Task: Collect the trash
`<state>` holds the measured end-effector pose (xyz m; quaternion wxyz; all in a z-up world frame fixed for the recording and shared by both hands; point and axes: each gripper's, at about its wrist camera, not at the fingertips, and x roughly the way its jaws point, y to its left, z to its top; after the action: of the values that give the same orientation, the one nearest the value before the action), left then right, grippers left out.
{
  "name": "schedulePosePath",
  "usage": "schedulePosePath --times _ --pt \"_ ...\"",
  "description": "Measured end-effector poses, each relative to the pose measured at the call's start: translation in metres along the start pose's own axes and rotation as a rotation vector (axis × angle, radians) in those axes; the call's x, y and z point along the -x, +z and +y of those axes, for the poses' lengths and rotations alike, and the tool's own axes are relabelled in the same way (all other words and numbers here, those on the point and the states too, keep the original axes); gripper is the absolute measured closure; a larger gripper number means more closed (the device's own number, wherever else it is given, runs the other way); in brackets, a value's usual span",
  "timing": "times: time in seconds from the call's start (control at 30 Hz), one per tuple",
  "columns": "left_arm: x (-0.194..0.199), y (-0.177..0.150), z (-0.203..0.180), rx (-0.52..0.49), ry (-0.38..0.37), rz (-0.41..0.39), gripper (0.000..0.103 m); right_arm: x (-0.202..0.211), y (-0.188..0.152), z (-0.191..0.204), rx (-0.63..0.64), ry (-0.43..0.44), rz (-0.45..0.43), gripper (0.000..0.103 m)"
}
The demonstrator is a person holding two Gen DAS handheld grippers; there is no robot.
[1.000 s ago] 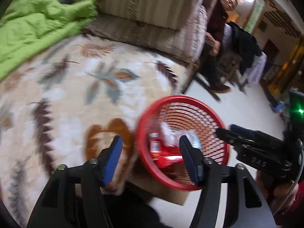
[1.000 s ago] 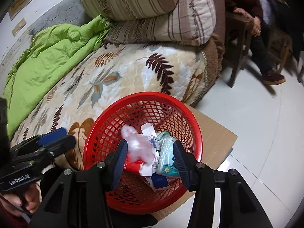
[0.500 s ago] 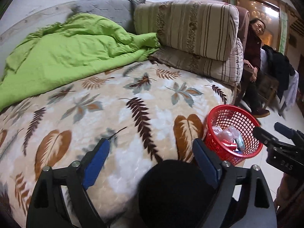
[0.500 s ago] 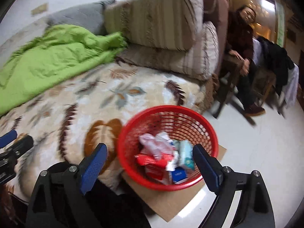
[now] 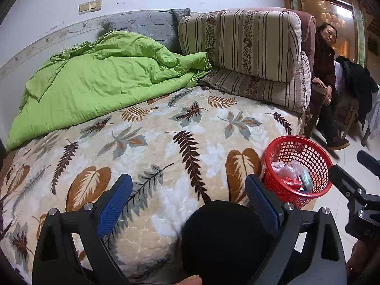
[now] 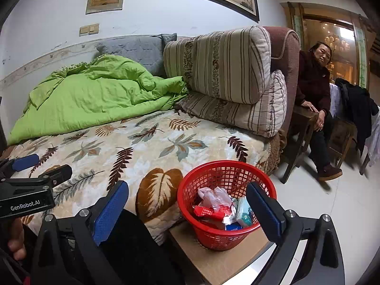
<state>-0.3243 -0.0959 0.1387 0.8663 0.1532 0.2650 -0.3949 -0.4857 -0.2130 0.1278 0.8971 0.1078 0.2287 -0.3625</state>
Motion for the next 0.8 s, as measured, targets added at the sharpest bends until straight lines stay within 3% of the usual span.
schedulePosePath --times 0.6,0.8 --pt "-0.008 -0.001 -0.007 -0.009 0.006 0.051 0.008 -0.010 -0.004 -0.003 -0.014 0.015 0.040 0.002" --pt "0.000 -0.002 -0.015 -0.062 0.021 0.012 0.008 -0.010 -0.005 -0.003 -0.014 0.015 0.048 0.002"
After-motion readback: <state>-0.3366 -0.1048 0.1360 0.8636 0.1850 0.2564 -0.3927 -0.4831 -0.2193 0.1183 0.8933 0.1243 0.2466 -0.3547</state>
